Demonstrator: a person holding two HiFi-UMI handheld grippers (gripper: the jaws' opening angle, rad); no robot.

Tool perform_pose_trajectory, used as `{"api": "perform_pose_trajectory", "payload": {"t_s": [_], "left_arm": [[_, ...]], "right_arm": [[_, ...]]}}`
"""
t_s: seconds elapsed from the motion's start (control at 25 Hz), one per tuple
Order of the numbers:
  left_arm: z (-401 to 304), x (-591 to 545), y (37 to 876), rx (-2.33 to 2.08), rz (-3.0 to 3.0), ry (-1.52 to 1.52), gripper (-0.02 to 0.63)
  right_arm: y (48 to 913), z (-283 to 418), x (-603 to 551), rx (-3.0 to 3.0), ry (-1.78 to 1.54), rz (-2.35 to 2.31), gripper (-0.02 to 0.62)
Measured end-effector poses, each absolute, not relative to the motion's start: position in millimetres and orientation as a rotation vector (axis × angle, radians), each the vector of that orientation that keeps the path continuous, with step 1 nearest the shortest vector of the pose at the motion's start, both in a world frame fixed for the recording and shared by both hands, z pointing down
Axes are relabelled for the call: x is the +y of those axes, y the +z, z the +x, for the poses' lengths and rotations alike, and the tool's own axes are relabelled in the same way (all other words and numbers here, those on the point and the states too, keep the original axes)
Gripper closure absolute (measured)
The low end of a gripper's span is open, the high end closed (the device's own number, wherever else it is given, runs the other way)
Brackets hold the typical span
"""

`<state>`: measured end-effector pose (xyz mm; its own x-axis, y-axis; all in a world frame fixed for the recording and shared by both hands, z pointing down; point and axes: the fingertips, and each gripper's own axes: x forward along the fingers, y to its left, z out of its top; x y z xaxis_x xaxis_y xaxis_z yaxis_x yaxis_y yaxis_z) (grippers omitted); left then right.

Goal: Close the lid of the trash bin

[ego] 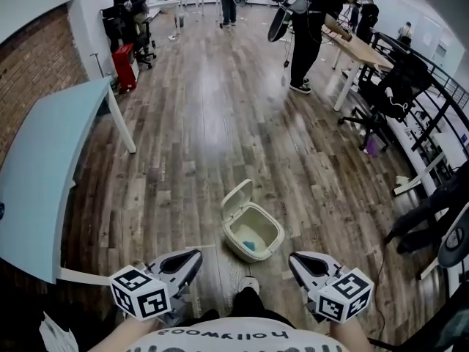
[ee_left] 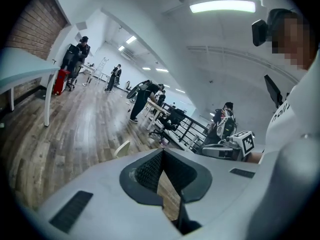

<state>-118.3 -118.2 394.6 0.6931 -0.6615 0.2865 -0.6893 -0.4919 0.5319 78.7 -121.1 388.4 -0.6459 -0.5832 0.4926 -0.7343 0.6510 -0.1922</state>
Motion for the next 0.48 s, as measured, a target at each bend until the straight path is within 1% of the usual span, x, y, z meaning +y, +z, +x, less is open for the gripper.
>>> {"api": "perform_pose_trajectory", "payload": {"t_s": [0.2,0.48], "left_arm": [[-99.0,-156.7,398.7,-1.067,2.23,0.061,0.6],[-66.4,-209.8,395.0,-1.116,2.203,0.015,0.6]], "right_arm": [[399.2,101.3,-168.4,-2.469,0.574,0.985,0.586],[408.1,115.1,-227.2,-2.494,0.561,0.846,0.584]]}}
